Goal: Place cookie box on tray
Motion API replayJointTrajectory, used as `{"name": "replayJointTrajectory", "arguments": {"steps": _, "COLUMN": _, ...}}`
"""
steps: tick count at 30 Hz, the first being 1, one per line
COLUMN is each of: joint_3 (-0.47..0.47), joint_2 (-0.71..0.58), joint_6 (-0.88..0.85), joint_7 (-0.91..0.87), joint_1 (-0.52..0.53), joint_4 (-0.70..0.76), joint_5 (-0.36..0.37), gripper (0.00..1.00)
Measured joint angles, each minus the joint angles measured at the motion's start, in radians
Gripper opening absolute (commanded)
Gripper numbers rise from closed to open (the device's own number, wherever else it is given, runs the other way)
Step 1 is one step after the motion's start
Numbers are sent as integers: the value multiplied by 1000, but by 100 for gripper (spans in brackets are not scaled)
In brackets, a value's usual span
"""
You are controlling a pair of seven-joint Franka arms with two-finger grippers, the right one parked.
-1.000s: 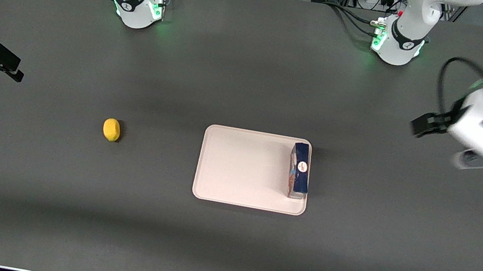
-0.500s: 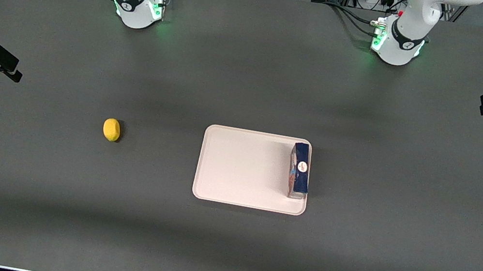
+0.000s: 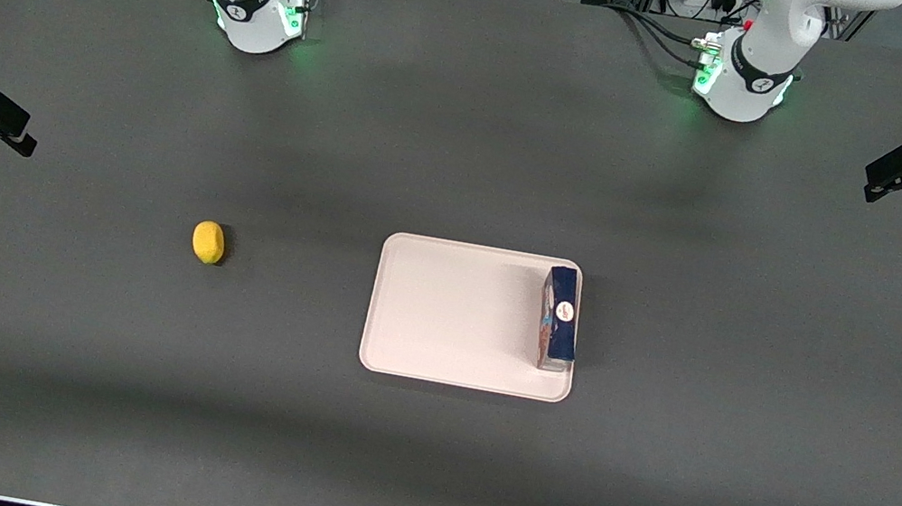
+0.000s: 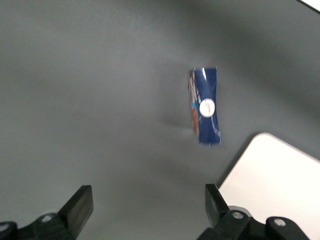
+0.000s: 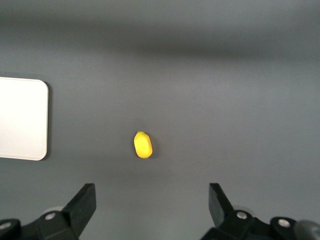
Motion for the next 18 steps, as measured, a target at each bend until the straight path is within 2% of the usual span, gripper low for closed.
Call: {"name": "replayJointTrajectory", "arguments": {"steps": 18, "joint_3": -1, "joint_2": -7, "joint_6": -3, "joint_7": 9, "joint_1": -1, "joint_4": 11, "joint_5": -3, "gripper": 100}}
